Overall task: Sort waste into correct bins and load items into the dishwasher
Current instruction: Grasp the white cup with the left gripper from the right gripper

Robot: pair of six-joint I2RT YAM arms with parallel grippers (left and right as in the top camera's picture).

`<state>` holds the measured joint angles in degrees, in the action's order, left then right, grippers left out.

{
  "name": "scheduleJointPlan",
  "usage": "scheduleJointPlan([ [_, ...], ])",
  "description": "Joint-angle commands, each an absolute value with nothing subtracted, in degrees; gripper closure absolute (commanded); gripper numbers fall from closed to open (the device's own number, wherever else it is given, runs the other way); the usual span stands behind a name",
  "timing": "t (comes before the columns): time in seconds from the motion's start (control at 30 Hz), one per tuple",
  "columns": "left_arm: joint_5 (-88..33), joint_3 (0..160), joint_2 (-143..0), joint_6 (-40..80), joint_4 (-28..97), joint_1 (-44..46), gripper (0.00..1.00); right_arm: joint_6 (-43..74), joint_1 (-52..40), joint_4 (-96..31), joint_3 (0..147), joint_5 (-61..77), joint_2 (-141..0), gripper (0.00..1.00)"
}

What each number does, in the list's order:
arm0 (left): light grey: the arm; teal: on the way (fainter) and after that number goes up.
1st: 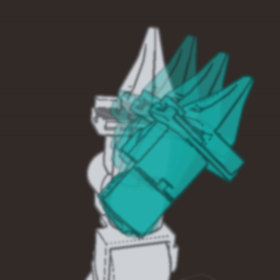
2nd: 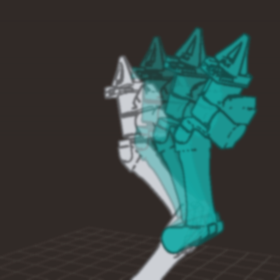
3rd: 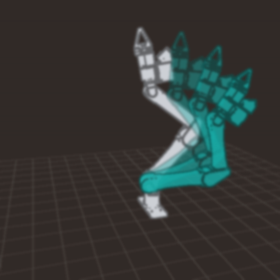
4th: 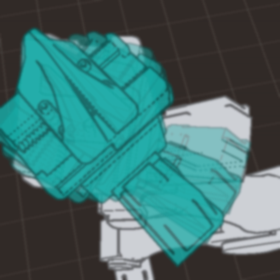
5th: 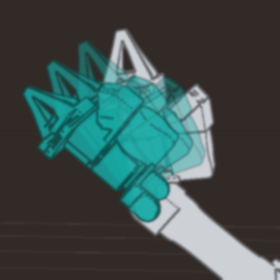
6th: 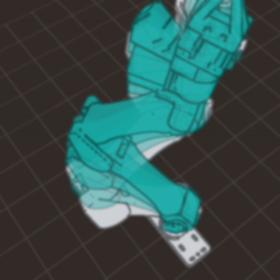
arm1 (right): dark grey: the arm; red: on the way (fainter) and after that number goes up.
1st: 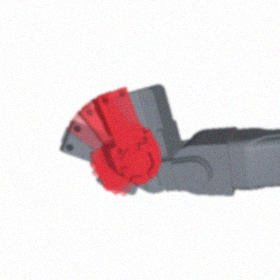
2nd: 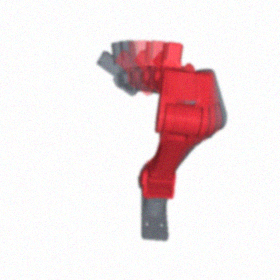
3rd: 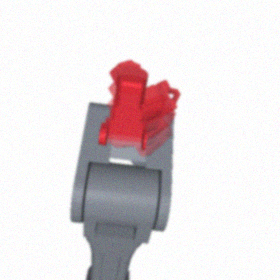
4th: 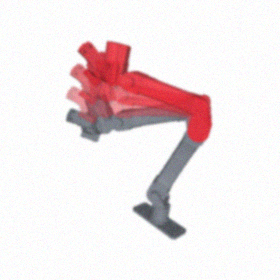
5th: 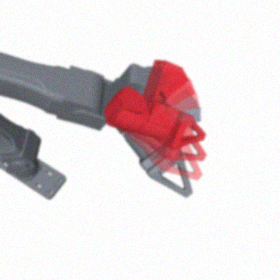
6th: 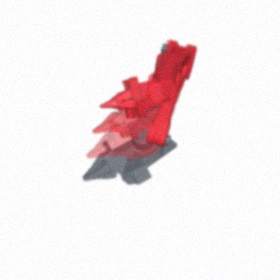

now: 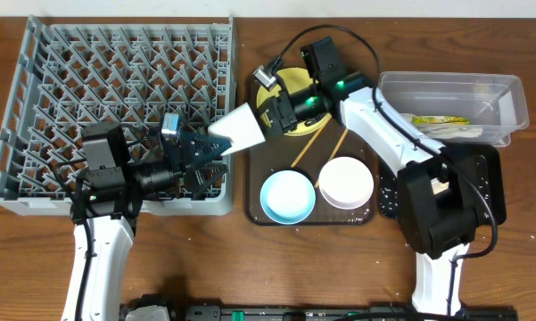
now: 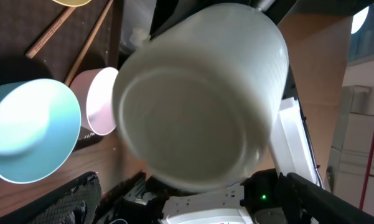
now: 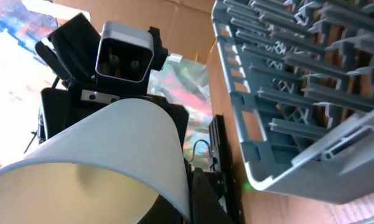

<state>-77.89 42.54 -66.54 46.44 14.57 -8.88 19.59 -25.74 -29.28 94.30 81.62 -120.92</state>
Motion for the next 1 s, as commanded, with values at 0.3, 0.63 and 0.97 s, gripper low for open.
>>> scheduleJointPlan([
  [0.3,-78.4,43.4,-66.5,45.2,14.0,-8.8,0.07,21.0,-30.4,-29.2,94.4,82.3,-121.0,0.99],
  [0.63,-77.5,43.4,-66.5,45.5,14.0,-8.8,0.07,21.0,-31.2,-30.6,93.7,81.8,-121.0,0.99],
  [0.97,-77.4,43.4,-66.5,45.7,14.0,-8.8,0.07,20.8,-31.0,-33.0,92.8,79.0,-121.0,0.99],
])
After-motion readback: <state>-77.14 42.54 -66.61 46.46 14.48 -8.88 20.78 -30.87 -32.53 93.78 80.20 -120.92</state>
